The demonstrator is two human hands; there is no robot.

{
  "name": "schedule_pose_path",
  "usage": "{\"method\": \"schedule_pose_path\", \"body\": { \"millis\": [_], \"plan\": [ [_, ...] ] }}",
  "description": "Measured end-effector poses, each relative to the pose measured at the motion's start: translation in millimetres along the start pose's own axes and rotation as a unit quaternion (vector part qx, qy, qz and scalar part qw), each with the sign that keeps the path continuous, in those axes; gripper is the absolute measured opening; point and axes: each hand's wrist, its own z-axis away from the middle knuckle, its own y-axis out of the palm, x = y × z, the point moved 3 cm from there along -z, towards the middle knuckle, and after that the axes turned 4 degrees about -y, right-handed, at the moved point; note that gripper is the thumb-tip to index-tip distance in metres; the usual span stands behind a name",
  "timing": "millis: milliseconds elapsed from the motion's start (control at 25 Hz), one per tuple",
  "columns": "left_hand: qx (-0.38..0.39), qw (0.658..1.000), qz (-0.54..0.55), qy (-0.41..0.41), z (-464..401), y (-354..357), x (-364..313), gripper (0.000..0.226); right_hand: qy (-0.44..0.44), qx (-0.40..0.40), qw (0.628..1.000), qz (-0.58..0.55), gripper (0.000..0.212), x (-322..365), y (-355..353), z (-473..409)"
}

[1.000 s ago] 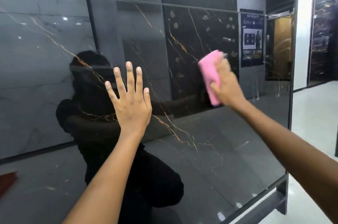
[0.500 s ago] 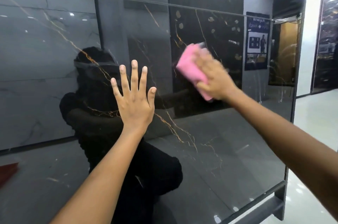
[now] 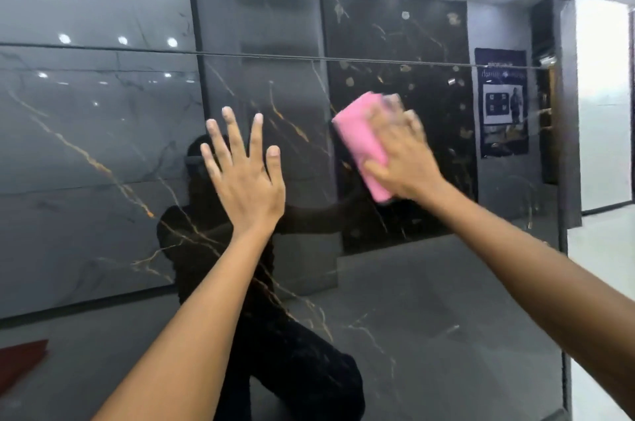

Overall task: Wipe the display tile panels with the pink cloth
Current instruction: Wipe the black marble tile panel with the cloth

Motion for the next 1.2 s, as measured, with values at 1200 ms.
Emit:
{"method": "schedule_pose_path", "body": {
  "millis": [1200],
  "plan": [
    [0.035,0.986,-0.160,-0.041,129,33,0,0.064,-0.054,-0.170,0.968,-0.177,0.065,-82,30,62]
  ]
}}
